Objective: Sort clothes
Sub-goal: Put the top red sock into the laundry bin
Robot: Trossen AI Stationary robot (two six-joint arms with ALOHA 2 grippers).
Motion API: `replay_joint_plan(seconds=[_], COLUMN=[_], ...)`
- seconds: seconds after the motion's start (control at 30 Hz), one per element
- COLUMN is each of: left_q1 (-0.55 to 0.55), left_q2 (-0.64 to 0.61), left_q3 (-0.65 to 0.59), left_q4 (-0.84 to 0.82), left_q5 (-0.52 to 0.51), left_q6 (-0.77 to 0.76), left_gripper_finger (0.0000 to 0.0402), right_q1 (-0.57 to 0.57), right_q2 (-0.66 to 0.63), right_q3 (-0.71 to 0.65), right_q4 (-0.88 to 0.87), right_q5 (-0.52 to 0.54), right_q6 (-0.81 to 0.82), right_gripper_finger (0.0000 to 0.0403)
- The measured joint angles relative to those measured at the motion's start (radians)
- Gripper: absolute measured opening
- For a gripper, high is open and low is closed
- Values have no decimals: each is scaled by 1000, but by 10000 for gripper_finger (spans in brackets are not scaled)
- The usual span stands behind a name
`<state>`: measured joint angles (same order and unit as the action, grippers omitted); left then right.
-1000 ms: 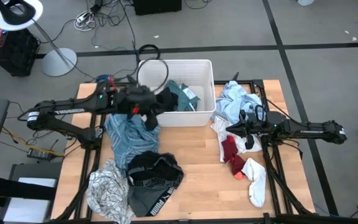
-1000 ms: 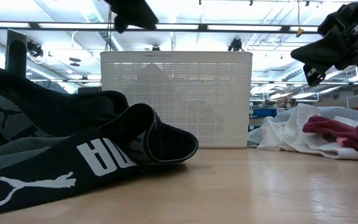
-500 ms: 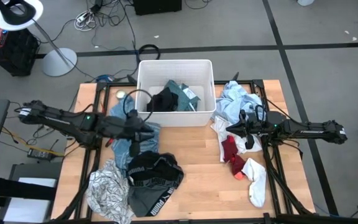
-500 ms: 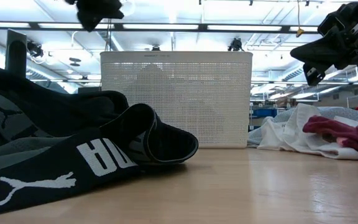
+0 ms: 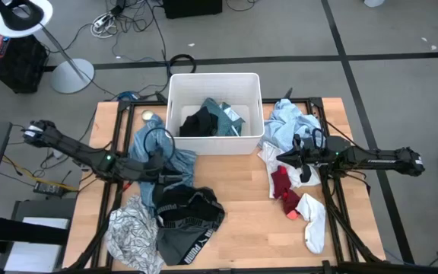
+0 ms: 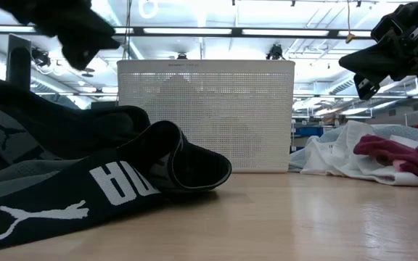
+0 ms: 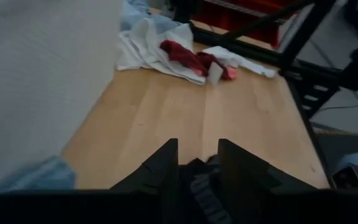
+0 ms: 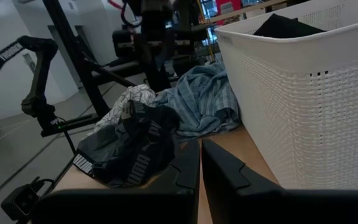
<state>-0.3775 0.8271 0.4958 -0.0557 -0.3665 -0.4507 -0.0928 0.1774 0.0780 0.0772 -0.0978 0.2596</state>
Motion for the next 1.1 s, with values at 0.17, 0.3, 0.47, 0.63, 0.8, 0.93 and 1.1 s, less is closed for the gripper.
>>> replay_joint_plan(seconds=[0.17, 0.3, 0.47, 0.63, 0.8, 0.93, 1.1], left_q1=[-13, -13, -17, -18, -18, -18, -18], left_q2=[-5, -3, -12, -11, -11, -10, -10], left_q3=[-64, -70, -70, -70, -70, -70, -70], left_q4=[40, 13, 15, 26, 83, 65, 36], left_q5=[2, 2, 12, 14, 14, 13, 13], left_q6=[0, -1, 51, 158, 263, 267, 265], left_gripper_finger=[119, 119, 119, 119, 119, 119, 119], right_q1=[0, 0, 0, 10, 92, 196, 357], right_q2=[0, 0, 0, 1, 24, 81, 228], right_q3=[0, 0, 0, 0, 0, 51, 233], right_q4=[2, 3, 5, 5, 12, -27, -195], right_q5=[0, 0, 7, -2, 59, 160, 353], right_q6=[9, 88, 139, 158, 180, 183, 171], right_gripper_finger=[20, 20, 20, 13, 3, 2, 1])
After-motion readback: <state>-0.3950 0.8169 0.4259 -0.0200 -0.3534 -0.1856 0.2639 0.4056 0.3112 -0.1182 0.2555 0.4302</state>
